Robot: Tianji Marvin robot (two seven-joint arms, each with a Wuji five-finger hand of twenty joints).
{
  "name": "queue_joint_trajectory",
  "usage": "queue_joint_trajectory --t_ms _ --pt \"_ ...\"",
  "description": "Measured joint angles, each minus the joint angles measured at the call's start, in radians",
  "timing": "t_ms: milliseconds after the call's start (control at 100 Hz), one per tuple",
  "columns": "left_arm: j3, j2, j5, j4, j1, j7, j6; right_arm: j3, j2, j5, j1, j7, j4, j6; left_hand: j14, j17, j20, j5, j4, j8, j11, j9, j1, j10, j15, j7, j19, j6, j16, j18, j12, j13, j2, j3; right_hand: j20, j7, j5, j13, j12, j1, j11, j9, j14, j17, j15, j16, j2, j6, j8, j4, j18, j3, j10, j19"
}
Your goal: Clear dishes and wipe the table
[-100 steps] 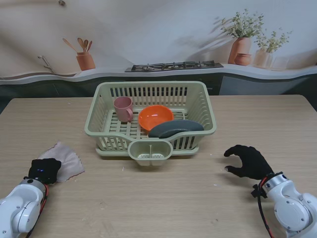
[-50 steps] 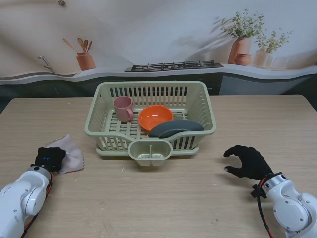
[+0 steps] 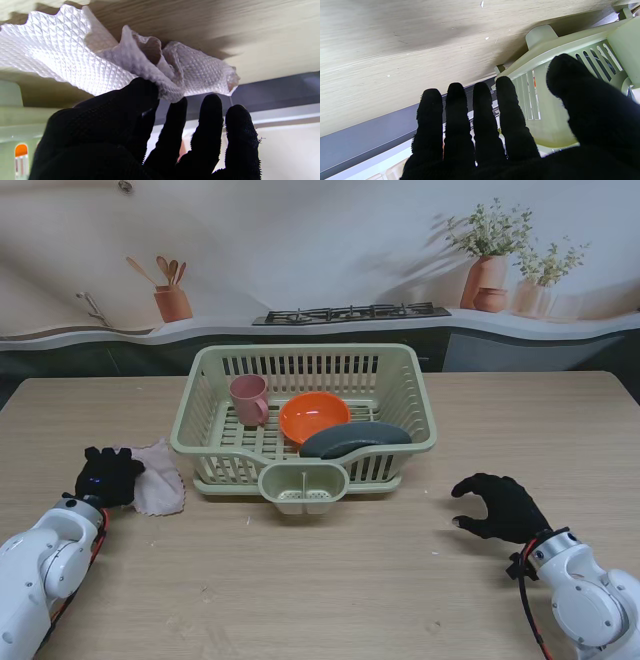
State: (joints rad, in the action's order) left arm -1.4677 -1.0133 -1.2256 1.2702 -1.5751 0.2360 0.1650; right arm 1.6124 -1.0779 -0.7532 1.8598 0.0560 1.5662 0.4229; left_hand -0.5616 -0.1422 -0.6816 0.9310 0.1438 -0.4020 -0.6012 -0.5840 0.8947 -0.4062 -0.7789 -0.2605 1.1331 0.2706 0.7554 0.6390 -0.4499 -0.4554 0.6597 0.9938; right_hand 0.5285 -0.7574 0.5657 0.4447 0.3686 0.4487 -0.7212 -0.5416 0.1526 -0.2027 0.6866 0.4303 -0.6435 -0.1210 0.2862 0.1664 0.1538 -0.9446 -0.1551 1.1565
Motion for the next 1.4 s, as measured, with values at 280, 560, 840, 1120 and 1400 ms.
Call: queue_joint_trajectory --t_ms 280,560,840,1120,1400 --pt "-0.038 -0.002 -0.004 0.003 -0.017 0.102 0.06 0.0 0.0 0.0 0.001 0.0 0.001 0.0 0.045 0.099 0.061 -0.08 -0.017 0.033 0.027 0.141 -0.059 0.037 0.072 0.077 -0.049 0.001 -0.04 -0.061 0.01 0.131 -0.02 0.007 0.0 0.0 0.0 0.0 0.0 0.0 0.0 0.0 0.0 0.002 0.0 0.0 0.0 0.0 0.0 0.0 0.0 0.0 0.0 0.0" --pt "-0.074 -0.004 -0.01 0.015 -0.047 0.18 0.106 0.001 0.0 0.0 0.0 0.0 0.001 0.003 0.079 0.168 0.114 -0.146 -0.017 0.072 0.03 0.223 -0.127 0.057 0.118 0.108 -0.07 0.015 -0.044 -0.138 0.013 0.225 -0.05 0.006 0.0 0.0 0.0 0.0 0.0 0.0 0.0 0.0 0.0 0.002 0.0 0.0 0.0 0.0 0.0 0.0 0.0 0.0 0.0 0.0" --pt "-0.142 -0.021 0.028 0.077 -0.106 0.21 0.168 0.001 0.0 0.001 0.0 -0.001 0.0 0.006 0.087 0.131 0.13 -0.128 -0.017 0.074 0.028 0.194 -0.036 0.062 0.129 0.103 -0.072 0.012 -0.079 -0.142 0.022 0.183 -0.132 -0.059 0.0 0.0 0.0 0.0 0.0 0.0 0.0 0.0 0.0 0.003 0.0 0.0 0.0 0.0 0.0 0.0 0.0 0.0 0.0 0.0" --pt "-0.209 -0.038 0.049 0.184 -0.231 0.218 0.177 0.0 0.0 0.003 0.0 -0.001 0.001 0.005 0.038 0.073 0.083 -0.109 -0.018 0.009 0.004 0.118 -0.052 0.058 0.032 0.058 -0.018 0.012 -0.046 -0.086 0.022 0.116 -0.132 -0.119 0.0 0.0 0.0 0.0 0.0 0.0 0.0 0.0 0.0 0.004 0.0 0.0 0.0 0.0 0.0 0.0 0.0 0.023 0.0 0.0" --pt "-0.259 -0.06 0.093 0.258 -0.36 0.255 0.185 -0.002 0.0 0.003 0.0 -0.002 0.001 0.004 -0.012 0.037 0.036 -0.063 -0.017 -0.081 -0.043 0.041 -0.054 0.027 -0.025 -0.004 0.031 0.013 -0.013 -0.067 0.022 0.052 -0.147 -0.266 0.001 0.0 0.0 0.0 0.0 -0.002 0.0 0.0 0.0 0.004 0.0 0.0 0.0 -0.001 0.0 0.0 0.0 0.023 0.0 0.0"
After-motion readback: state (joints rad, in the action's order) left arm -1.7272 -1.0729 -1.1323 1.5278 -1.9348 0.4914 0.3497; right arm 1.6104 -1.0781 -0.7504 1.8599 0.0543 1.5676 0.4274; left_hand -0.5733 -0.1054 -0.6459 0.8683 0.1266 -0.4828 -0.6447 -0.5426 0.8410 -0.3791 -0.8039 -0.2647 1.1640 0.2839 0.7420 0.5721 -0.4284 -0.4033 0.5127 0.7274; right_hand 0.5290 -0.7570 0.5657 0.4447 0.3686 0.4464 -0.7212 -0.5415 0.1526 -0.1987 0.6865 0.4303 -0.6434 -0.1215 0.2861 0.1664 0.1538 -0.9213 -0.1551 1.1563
